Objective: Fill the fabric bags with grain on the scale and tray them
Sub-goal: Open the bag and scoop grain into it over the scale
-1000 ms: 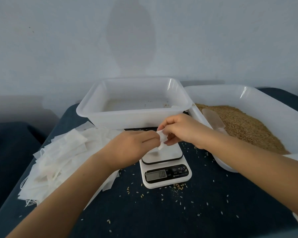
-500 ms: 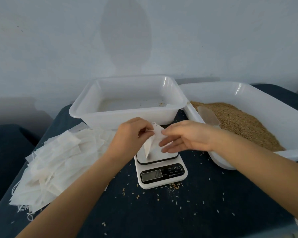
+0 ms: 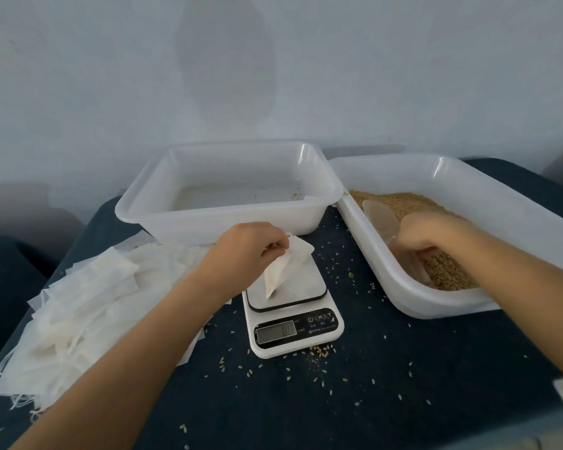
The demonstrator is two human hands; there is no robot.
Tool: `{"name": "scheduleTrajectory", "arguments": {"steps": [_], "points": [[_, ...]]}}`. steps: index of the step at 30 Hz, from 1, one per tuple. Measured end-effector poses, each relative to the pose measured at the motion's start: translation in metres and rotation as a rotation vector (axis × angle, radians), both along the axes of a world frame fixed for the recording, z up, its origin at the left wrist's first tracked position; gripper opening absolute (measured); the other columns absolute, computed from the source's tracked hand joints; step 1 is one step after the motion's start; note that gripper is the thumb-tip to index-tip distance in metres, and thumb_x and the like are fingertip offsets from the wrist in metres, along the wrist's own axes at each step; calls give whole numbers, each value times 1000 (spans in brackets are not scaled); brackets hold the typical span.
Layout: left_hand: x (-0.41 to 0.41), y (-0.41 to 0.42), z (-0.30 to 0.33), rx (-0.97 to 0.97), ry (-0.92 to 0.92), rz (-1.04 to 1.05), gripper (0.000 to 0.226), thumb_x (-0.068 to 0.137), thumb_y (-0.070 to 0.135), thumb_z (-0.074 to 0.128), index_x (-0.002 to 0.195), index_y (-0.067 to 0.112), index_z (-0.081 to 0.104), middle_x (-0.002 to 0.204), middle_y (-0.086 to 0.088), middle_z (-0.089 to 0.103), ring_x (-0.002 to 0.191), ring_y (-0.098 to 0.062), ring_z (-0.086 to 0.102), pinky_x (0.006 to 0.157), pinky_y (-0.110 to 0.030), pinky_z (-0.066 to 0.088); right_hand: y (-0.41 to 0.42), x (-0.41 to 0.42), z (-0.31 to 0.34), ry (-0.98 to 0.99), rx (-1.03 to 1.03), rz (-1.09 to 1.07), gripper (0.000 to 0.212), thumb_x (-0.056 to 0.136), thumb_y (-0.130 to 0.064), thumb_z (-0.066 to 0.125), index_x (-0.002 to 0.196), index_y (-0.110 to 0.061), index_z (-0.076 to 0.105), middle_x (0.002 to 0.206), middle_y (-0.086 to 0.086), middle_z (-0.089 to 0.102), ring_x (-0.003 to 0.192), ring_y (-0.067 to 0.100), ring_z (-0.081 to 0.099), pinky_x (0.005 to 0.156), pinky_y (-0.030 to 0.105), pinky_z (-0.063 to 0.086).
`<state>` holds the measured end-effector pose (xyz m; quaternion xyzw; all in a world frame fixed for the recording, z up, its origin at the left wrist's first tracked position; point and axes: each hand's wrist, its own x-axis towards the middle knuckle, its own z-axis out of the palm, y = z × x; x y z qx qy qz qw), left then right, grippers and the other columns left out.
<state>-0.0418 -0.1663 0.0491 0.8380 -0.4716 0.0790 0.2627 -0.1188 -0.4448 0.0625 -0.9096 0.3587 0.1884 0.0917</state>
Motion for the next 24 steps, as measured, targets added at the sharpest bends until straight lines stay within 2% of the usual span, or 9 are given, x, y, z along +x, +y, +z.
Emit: {"name": "scheduleTrajectory", "arguments": {"steps": [4, 7, 10, 14, 16, 18, 21, 22, 24], "points": [[-2, 3, -10, -53, 7, -14, 8, 87, 9, 61, 87, 10, 69, 82, 5, 62, 73, -9, 52, 70, -22, 43, -16, -5, 9, -133, -13, -9, 30, 92, -36, 58, 88, -7, 52, 83, 8, 61, 71, 20, 61, 56, 29, 47], [0, 3, -10, -106, -6, -20, 7, 85, 6, 63, 87, 9, 70, 77, 11, 56, 65, 1, 47, 66, -7, 36, -34, -14, 28, -252, 5, -18, 30, 91, -31, 61, 78, -5, 55, 56, 0, 56, 43, 10, 52, 47, 23, 39], [1, 0, -10, -128, -18, -24, 7, 84, 6, 65, 86, 9, 70, 78, 9, 58, 65, -2, 47, 64, -8, 35, -40, -21, 47, -155, -49, 20, 23, 89, -26, 62, 74, -9, 57, 39, -5, 46, 31, 10, 40, 47, 24, 37], [-1, -4, -10, -150, -41, -61, 6, 83, 2, 65, 85, 6, 70, 83, 0, 65, 71, -7, 52, 67, -8, 37, -24, -23, 61, -15, -106, 82, 25, 91, -23, 58, 70, -13, 49, 62, 5, 56, 46, 14, 48, 52, 26, 40], [-2, -5, -10, -157, -48, -67, 6, 82, 2, 66, 85, 5, 70, 84, -2, 65, 72, -7, 53, 67, -7, 38, -10, -20, 62, 62, -138, 98, 16, 93, -20, 54, 84, -11, 46, 71, 5, 52, 54, 16, 50, 52, 24, 40], [-2, -3, -10, -169, -45, -63, 6, 82, 2, 66, 85, 5, 70, 85, -1, 65, 73, -7, 53, 69, -6, 39, 0, -16, 59, 121, -156, 104, 6, 95, -17, 50, 97, -13, 45, 72, 6, 49, 53, 16, 45, 47, 23, 37], [-2, 0, -10, -185, -38, -52, 6, 82, 1, 65, 85, 4, 70, 86, -2, 65, 73, -6, 53, 70, -6, 40, 12, -6, 49, 171, -195, 111, 28, 98, -16, 45, 72, -7, 45, 67, 8, 47, 53, 17, 44, 49, 24, 37], [-2, 1, -10, -187, -39, -51, 7, 82, 0, 66, 85, 4, 70, 85, -3, 66, 73, -7, 53, 70, -6, 40, 15, -4, 45, 174, -197, 114, 28, 99, -18, 44, 74, -6, 50, 70, 8, 48, 58, 19, 47, 52, 24, 38], [-2, 4, -10, -193, -42, -53, 7, 81, -2, 66, 85, 3, 70, 85, -4, 66, 72, -8, 54, 69, -8, 41, 18, -1, 36, 148, -194, 107, 32, 101, -28, 41, 93, -2, 59, 78, 7, 48, 78, 22, 49, 62, 26, 40]]}}
